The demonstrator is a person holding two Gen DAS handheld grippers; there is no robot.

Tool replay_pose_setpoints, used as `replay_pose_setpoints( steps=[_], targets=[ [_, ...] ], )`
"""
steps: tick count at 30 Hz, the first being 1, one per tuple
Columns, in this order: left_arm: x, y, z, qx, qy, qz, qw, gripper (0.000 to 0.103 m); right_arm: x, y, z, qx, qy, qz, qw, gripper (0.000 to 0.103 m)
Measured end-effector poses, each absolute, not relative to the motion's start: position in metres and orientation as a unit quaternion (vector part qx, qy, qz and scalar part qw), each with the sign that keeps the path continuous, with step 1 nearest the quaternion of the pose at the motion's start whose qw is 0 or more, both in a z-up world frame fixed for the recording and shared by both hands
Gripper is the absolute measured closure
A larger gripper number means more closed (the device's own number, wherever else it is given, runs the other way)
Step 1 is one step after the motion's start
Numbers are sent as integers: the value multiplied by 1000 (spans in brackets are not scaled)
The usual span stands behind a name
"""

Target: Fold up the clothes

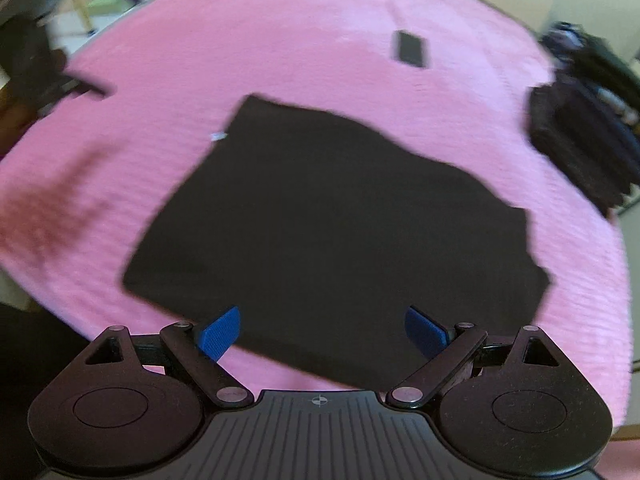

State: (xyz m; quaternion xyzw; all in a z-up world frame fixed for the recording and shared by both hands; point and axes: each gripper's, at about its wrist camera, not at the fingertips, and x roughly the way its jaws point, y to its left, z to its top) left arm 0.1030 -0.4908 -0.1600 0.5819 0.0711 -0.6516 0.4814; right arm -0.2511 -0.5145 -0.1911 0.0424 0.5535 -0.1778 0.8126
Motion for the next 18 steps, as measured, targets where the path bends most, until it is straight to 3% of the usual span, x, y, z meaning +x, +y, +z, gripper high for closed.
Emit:
replay_pose_setpoints(
  steps=[4,5,6,10,12,18],
  targets=[
    [127,-491,-187,594,33,-675,437,5,-205,-468,-228,24,575,-118,809,14],
    [130,-491,-193,596,25,-679,428,5,-196,-460,-236,15,579,-102,809,24],
    [133,-490,-200,596,17,-683,421,5,-188,-452,-245,6,582,-85,808,28],
    [144,-491,-230,590,12,-699,403,5,-167,-427,-282,-20,589,-47,806,29],
    [146,-492,-243,585,18,-705,401,5,-163,-421,-299,-46,596,-41,801,43],
    [142,-496,-277,584,22,-718,378,5,-160,-413,-328,-118,598,-16,793,44]
  ],
)
